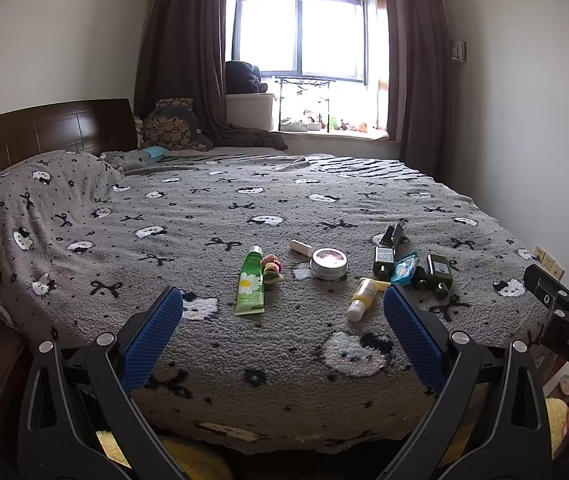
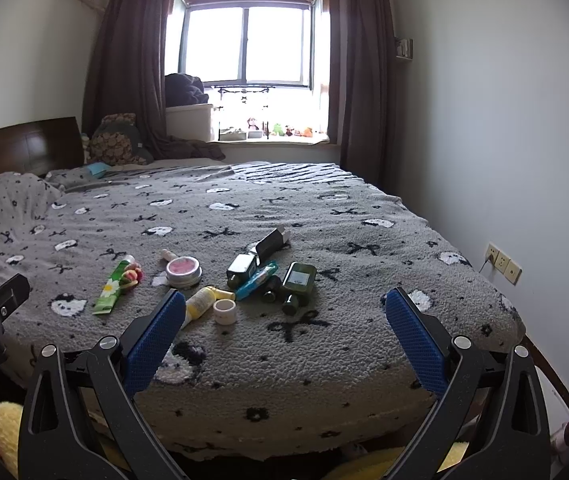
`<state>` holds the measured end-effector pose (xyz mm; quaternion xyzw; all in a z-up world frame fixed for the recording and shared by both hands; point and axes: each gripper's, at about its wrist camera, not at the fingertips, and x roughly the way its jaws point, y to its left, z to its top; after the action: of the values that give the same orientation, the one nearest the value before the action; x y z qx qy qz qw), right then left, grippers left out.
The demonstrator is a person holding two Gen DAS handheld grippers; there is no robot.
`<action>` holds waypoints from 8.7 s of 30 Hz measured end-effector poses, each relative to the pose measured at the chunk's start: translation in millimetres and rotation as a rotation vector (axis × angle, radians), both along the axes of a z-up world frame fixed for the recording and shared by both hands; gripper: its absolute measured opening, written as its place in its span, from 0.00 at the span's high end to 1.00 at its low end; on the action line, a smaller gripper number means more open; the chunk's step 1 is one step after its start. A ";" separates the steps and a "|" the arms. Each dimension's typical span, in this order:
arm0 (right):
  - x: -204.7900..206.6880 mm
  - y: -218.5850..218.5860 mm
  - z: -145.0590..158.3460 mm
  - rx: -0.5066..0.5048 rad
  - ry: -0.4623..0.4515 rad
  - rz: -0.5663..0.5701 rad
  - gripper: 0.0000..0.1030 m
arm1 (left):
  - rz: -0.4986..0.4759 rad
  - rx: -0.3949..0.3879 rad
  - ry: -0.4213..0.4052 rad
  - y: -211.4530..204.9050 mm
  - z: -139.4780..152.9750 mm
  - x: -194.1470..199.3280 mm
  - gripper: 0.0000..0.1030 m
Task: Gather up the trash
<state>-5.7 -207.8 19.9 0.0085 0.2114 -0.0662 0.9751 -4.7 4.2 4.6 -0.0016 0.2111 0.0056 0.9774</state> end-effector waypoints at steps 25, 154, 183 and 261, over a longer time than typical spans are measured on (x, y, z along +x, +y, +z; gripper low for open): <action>-3.0 5.2 -0.1 -0.002 -0.012 0.018 0.03 | 0.002 -0.002 -0.008 3.5 2.3 -2.8 0.08; 110.4 -7.2 -80.0 0.109 0.194 0.257 0.68 | -0.128 0.016 0.336 26.2 -88.0 122.9 0.62; -5.6 -3.3 -74.0 0.033 0.177 0.293 0.67 | -0.327 0.020 0.308 -25.1 -88.8 -20.4 0.62; 90.5 -59.7 -110.9 0.119 0.327 0.142 0.12 | -0.291 0.054 0.348 -35.7 -111.4 76.3 0.20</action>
<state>84.8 -267.6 -91.0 0.0403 0.3707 0.0150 0.9278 71.6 -31.5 -106.8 0.0559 0.3745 -0.1298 0.9164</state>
